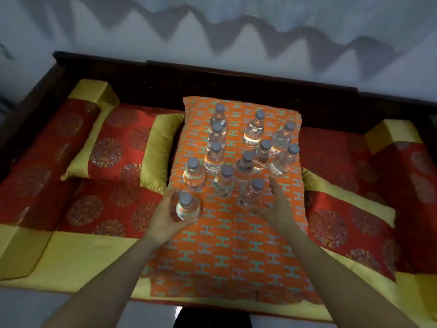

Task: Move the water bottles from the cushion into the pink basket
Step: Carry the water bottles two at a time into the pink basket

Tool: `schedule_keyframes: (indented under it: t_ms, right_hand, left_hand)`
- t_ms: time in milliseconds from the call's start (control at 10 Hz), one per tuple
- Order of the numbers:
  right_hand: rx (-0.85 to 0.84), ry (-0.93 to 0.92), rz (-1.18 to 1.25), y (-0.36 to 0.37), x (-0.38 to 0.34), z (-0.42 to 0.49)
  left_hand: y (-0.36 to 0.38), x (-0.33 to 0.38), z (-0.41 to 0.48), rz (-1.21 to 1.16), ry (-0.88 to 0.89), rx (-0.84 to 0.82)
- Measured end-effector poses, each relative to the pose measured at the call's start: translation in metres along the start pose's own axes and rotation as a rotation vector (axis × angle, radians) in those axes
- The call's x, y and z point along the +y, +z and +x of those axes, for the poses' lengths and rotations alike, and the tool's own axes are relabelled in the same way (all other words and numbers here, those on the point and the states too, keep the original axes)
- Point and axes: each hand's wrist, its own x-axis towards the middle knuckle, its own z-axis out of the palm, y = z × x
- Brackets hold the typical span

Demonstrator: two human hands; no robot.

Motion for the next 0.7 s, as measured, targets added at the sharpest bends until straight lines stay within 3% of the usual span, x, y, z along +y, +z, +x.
schedule_keyframes:
  t_ms: [300,500,700]
  right_hand:
    - [-0.227,0.072,0.079,0.02,0.016,0.025]
    - [-0.22,0.126,0.051,0.023,0.023,0.029]
    - [-0.122,0.061,0.194,0.021,0.01,0.023]
  left_hand:
    - [0.02,-0.027,0.018,0.085,-0.117,0.009]
    - [0.019,-0.017,0.015,0.093,-0.103,0.013]
    - [0.016,0.009,0.011,-0.062,-0.153,-0.008]
